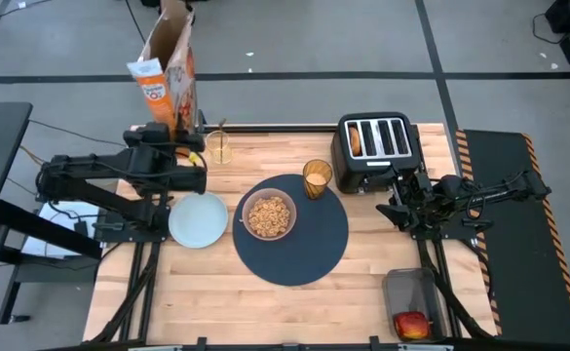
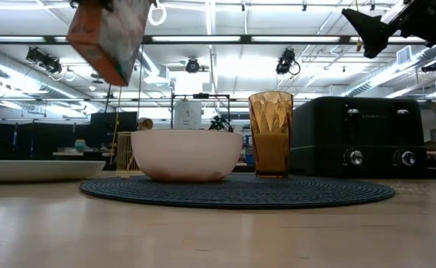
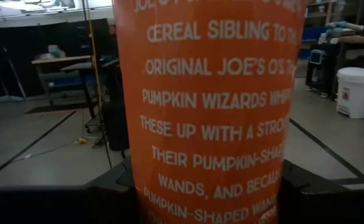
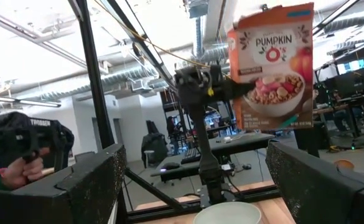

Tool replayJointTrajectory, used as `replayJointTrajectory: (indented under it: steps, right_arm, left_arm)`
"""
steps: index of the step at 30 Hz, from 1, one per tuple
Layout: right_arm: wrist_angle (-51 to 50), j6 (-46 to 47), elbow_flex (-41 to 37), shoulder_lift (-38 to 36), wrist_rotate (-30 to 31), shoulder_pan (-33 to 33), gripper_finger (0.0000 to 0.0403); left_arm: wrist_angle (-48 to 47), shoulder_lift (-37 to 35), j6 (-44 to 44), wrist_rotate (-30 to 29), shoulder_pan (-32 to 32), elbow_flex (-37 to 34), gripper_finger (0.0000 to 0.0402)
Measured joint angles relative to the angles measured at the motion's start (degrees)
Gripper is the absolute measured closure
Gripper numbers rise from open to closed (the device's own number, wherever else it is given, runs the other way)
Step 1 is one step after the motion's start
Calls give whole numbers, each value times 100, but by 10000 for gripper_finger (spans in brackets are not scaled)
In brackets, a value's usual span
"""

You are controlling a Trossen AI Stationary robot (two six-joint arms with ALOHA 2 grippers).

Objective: Arrange a breakfast setting
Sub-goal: Pour the cereal from the orange cereal box into the light orange bowl

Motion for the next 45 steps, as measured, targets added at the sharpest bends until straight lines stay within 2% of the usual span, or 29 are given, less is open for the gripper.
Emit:
replayJointTrajectory:
  steps: [6, 14, 19, 29, 33, 38, 42, 45]
  right_arm:
    - [-49, 115, 0, 0, -29, 0, 16]
    - [-306, 345, 0, 0, -568, 48, 16]
    - [-325, 337, 0, 2, -568, 155, 16]
    - [-555, 200, 0, 2, -567, 393, 16]
    - [-652, 113, 0, 13, -566, 460, 16]
    - [-727, -5, 0, 88, -445, 533, 16]
    - [-723, -22, 0, 214, -284, 557, 16]
    - [-721, -22, 0, 318, -282, 557, 16]
  left_arm:
    - [42, -76, -913, 10, 249, -1116, 203]
    - [94, -76, -2452, 0, 580, -2409, 203]
    - [686, -76, -2840, 4, 578, -3208, 203]
    - [2126, -70, -2824, 2, 578, -4457, 204]
    - [3043, -61, -2699, 3, 655, -4937, 204]
    - [4580, -54, -1616, 64, 978, -5384, 204]
    - [5252, -54, -746, 35, 1320, -5388, 204]
    - [5474, -54, -535, 48, 1492, -5385, 204]
